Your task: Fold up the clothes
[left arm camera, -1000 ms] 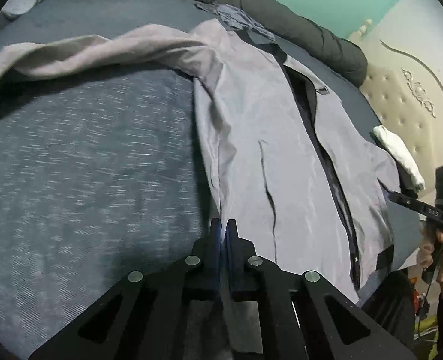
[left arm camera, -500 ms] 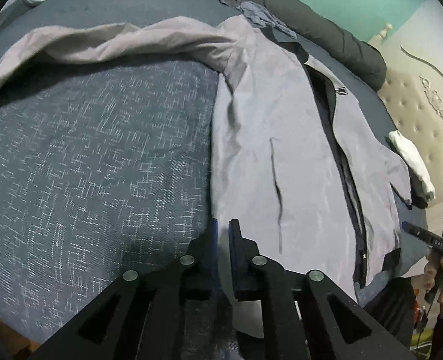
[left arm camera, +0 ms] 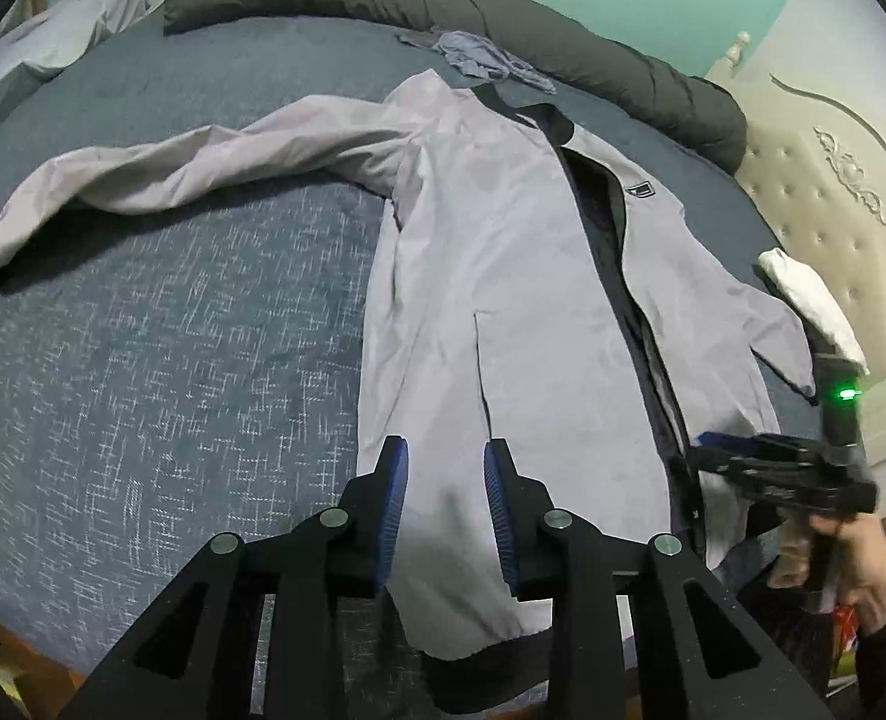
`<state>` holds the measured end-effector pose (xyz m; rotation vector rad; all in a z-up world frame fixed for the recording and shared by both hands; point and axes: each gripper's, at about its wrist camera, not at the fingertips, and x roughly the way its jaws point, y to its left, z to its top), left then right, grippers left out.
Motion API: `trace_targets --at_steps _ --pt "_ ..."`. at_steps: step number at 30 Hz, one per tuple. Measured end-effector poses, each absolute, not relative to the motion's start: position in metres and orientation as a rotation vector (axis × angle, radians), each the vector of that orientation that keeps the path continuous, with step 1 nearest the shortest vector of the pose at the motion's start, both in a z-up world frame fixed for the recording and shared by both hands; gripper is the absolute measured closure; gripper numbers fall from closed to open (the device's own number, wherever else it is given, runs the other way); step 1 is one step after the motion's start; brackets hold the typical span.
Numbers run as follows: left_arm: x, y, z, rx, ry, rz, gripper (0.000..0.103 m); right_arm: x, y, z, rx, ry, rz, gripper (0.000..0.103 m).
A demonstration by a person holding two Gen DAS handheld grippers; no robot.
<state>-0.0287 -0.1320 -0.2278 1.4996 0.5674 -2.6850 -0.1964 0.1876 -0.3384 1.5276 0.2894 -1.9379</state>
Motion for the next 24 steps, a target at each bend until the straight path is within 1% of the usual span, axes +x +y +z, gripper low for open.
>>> trace_targets --at_steps 1,3,4,6,8,13,17,20,21,23,24 --pt "-0.028 -0.132 -0.226 1.498 0.564 -2.688 0.074 -0.198 0.189 -0.340 1.526 0.283 -1.944 0.088" --pt "-0.027 -0.131 -0.225 1.496 0.558 -2.692 0.074 -0.200 0.193 -0.342 1.518 0.271 -1.955 0.096" --pt "-0.027 -0.131 -0.224 1.496 0.557 -2.693 0.074 -0.201 0.196 -0.341 1.509 0.261 -1.957 0.099" --pt "-0.027 -0.132 -0.224 1.496 0.554 -2.695 0.074 -0.201 0.203 -0.333 1.476 0.214 -1.963 0.100" --pt "-0.027 -0.133 -0.223 1.497 0.555 -2.697 0.074 -0.198 0.206 -0.323 1.444 0.167 -1.941 0.100" --pt "-0.032 -0.131 -0.224 1.506 0.569 -2.694 0.074 -0.188 0.188 -0.308 1.364 0.128 -1.866 0.100" --pt "-0.034 -0.122 -0.222 1.522 0.565 -2.702 0.074 -0.184 0.168 -0.316 1.371 0.126 -1.821 0.100" --pt "-0.036 -0.114 -0.218 1.527 0.555 -2.712 0.074 -0.183 0.163 -0.323 1.403 0.092 -1.798 0.099" --pt "-0.036 -0.112 -0.217 1.529 0.553 -2.714 0.074 -0.183 0.164 -0.321 1.408 0.070 -1.785 0.096" --pt "-0.039 -0.106 -0.215 1.538 0.545 -2.722 0.074 -0.184 0.172 -0.314 1.407 0.025 -1.759 0.094" --pt "-0.040 -0.103 -0.215 1.543 0.540 -2.726 0.074 -0.187 0.181 -0.307 1.391 0.005 -1.768 0.088"
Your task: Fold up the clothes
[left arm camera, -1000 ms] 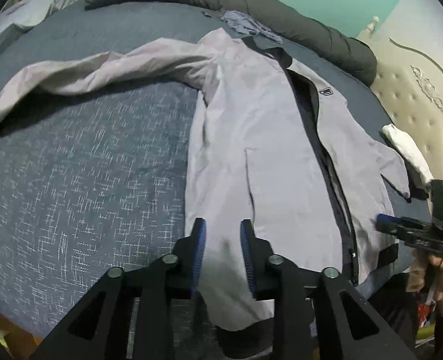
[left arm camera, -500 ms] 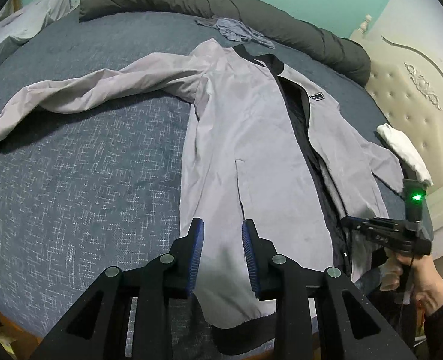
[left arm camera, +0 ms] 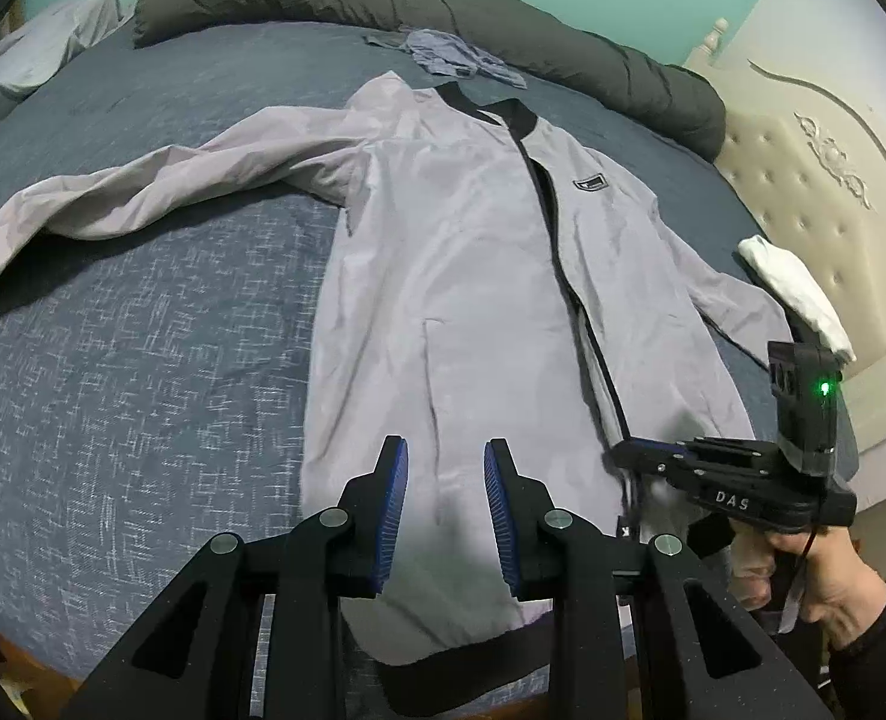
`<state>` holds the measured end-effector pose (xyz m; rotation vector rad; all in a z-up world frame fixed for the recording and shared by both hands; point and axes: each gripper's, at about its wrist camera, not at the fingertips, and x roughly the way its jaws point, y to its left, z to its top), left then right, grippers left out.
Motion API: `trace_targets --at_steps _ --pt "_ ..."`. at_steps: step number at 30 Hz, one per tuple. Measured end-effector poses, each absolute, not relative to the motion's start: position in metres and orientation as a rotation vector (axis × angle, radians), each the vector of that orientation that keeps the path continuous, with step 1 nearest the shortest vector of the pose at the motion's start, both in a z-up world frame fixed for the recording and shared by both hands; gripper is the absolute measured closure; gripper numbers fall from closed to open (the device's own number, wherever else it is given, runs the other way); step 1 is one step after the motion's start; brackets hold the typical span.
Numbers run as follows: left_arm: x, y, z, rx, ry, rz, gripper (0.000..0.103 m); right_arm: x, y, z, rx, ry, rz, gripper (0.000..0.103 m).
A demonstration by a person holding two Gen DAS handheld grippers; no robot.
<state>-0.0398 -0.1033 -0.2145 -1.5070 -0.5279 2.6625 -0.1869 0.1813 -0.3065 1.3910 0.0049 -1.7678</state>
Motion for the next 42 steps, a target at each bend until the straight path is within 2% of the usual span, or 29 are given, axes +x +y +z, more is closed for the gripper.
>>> trace_targets --at_steps 1,3,5,8,15,18,22,26,30,37,38,41,42 --pt "-0.041 -0.100 -0.215 -1.507 -0.522 2.655 0.074 -0.190 0.191 -0.298 1.373 -0.015 -1.780 0.077" --pt "-0.043 -0.092 -0.216 -1.512 -0.510 2.635 0.074 -0.196 0.213 -0.283 1.340 -0.058 -1.812 0.070" --pt "-0.046 -0.082 -0.221 -1.523 -0.490 2.605 0.074 -0.208 0.250 -0.267 1.317 -0.085 -1.881 0.069" --pt "-0.053 -0.065 -0.232 -1.537 -0.473 2.557 0.068 -0.228 0.304 -0.261 1.352 -0.079 -2.018 0.066" --pt "-0.077 -0.015 -0.267 -1.576 -0.512 2.395 0.062 -0.239 0.386 -0.285 1.509 -0.157 -2.129 0.065" --pt "-0.087 0.002 -0.282 -1.609 -0.498 2.361 0.062 -0.234 0.396 -0.297 1.565 -0.148 -2.102 0.054" --pt "-0.092 0.004 -0.289 -1.634 -0.499 2.375 0.062 -0.227 0.394 -0.310 1.604 -0.118 -2.049 0.054" --pt "-0.092 0.003 -0.289 -1.643 -0.520 2.365 0.062 -0.224 0.391 -0.324 1.635 -0.187 -2.004 0.054" --pt "-0.091 0.013 -0.287 -1.625 -0.548 2.326 0.062 -0.220 0.386 -0.326 1.634 -0.238 -1.977 0.054" --pt "-0.098 0.035 -0.293 -1.599 -0.579 2.259 0.062 -0.212 0.382 -0.321 1.619 -0.216 -1.956 0.054" --pt "-0.099 0.038 -0.295 -1.599 -0.576 2.255 0.063 -0.212 0.382 -0.321 1.618 -0.215 -1.956 0.054" --pt "-0.100 0.040 -0.295 -1.602 -0.560 2.256 0.093 -0.213 0.383 -0.319 1.614 -0.212 -1.964 0.054" --pt "-0.099 0.039 -0.294 -1.596 -0.553 2.260 0.095 -0.214 0.384 -0.319 1.613 -0.220 -1.972 0.054"
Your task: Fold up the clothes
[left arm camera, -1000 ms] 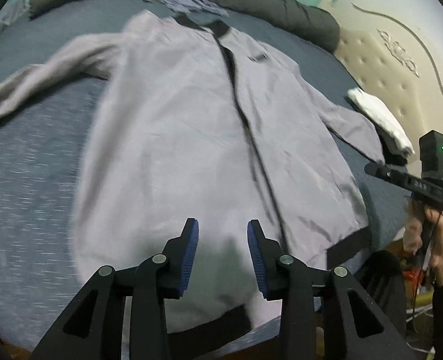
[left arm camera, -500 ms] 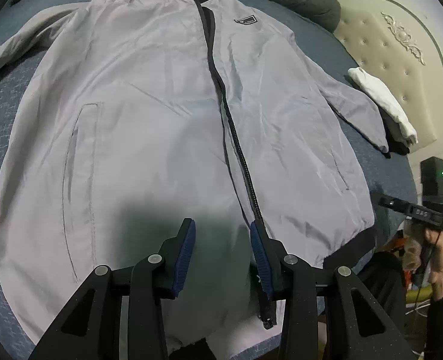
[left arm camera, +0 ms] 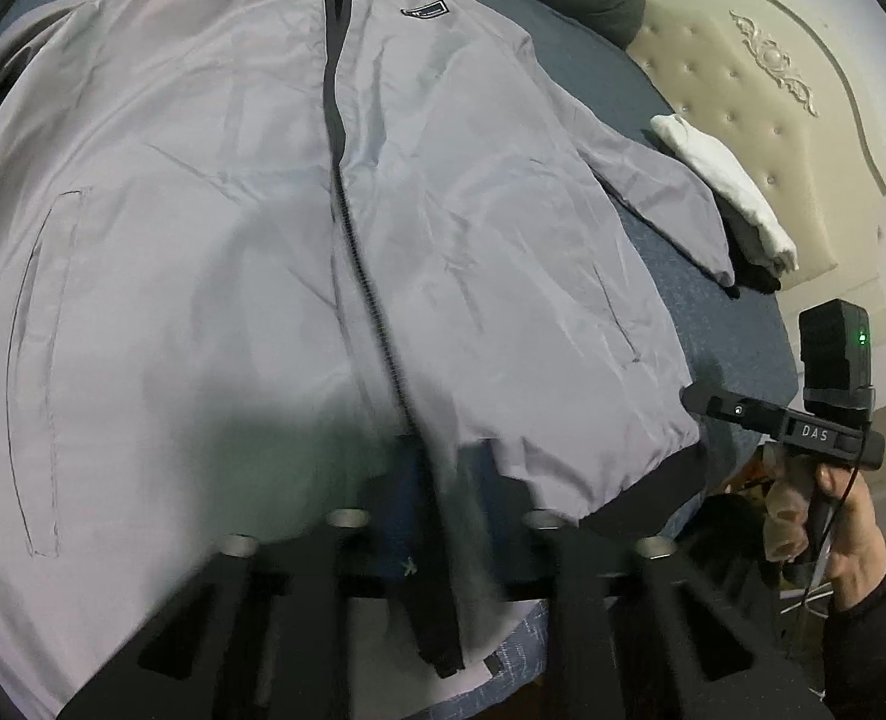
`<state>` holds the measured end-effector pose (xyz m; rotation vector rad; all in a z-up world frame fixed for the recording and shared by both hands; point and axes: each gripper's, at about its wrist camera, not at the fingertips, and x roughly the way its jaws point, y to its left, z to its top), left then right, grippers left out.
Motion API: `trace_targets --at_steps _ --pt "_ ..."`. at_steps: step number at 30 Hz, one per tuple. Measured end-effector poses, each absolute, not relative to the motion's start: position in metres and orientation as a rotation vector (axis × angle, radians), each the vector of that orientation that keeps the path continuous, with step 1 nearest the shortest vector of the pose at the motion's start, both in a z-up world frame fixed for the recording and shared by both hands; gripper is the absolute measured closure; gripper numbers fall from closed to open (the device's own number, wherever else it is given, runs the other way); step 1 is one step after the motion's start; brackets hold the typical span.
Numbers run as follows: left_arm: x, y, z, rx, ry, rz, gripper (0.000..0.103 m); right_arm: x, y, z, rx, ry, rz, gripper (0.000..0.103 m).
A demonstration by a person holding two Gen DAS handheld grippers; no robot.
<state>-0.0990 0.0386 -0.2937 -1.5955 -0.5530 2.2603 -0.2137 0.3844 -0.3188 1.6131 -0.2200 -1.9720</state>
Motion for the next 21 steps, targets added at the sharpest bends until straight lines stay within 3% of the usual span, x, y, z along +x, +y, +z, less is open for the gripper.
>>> trace_targets --at_steps 2,21 --pt "-0.096 0.036 -0.289 -1.578 -0.536 2.267 0.099 -0.216 0.388 -0.318 1.610 -0.238 -1.990 0.054" --pt "-0.086 0.001 -0.281 -1.608 -0.520 2.342 0.100 -0.212 0.385 -0.326 1.639 -0.348 -1.942 0.054"
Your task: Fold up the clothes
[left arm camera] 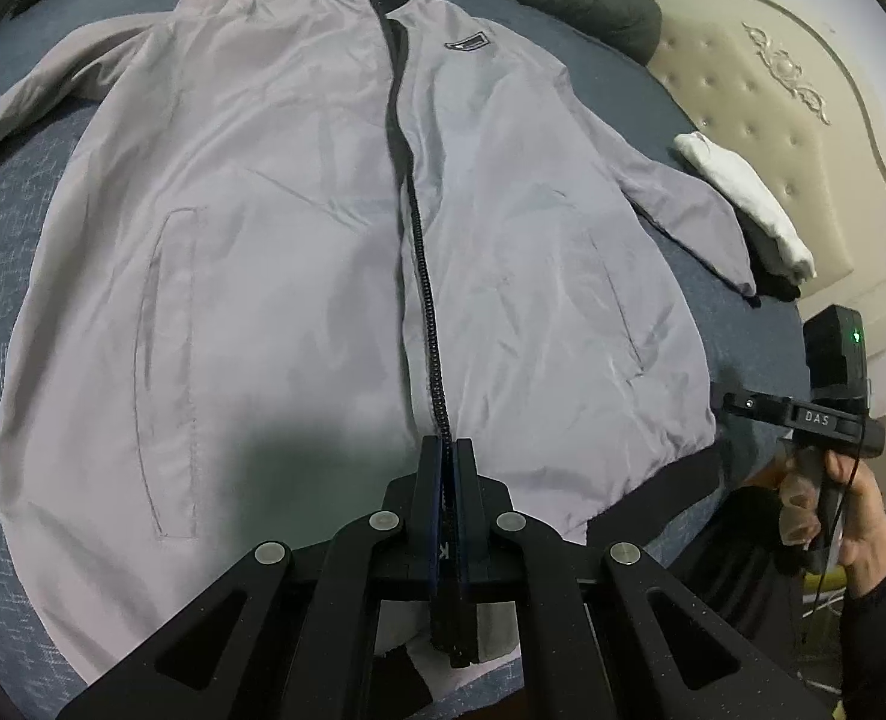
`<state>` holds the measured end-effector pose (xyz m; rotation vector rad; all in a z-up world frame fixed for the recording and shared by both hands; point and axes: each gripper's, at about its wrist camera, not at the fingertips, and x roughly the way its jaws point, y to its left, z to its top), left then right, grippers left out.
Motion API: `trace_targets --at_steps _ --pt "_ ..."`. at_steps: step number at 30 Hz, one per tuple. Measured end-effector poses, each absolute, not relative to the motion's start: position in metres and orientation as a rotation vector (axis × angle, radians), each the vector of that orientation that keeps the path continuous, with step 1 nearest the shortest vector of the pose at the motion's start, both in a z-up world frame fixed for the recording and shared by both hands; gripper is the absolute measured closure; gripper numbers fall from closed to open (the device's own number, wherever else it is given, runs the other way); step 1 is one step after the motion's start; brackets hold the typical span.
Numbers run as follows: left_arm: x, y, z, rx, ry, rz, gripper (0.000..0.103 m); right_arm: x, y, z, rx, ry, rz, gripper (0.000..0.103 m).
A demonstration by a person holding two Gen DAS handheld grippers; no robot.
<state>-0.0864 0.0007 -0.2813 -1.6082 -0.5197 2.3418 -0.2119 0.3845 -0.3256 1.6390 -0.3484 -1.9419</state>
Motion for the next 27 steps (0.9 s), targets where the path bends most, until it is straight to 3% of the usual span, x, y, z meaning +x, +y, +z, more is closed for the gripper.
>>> trace_targets --at_steps 4,5,7,10,13,15,16,18,27 --pt "-0.087 0.003 -0.284 -1.618 -0.524 2.317 0.100 -0.209 0.380 -0.329 1.635 -0.322 -1.915 0.056" --pt "-0.088 0.005 -0.285 -1.620 -0.524 2.312 0.100 -0.207 0.378 -0.330 1.631 -0.314 -1.905 0.061" --pt "-0.089 0.006 -0.285 -1.629 -0.524 2.307 0.099 -0.203 0.373 -0.331 1.628 -0.266 -1.908 0.086" --pt "-0.087 0.001 -0.277 -1.640 -0.519 2.320 0.099 -0.201 0.375 -0.323 1.596 -0.233 -1.955 0.096" --pt "-0.081 -0.015 -0.262 -1.640 -0.499 2.374 0.092 -0.202 0.387 -0.311 1.555 -0.256 -2.000 0.098" --pt "-0.075 -0.033 -0.251 -1.647 -0.470 2.427 0.067 -0.204 0.397 -0.304 1.535 -0.272 -2.028 0.099" --pt "-0.073 -0.045 -0.248 -1.662 -0.442 2.459 0.063 -0.205 0.401 -0.302 1.528 -0.276 -2.039 0.099" --pt "-0.068 -0.067 -0.243 -1.693 -0.404 2.514 0.062 -0.205 0.407 -0.300 1.520 -0.283 -2.052 0.099" --pt "-0.057 -0.126 -0.283 -1.810 -0.578 2.473 0.062 -0.204 0.403 -0.299 1.526 -0.291 -2.064 0.099"
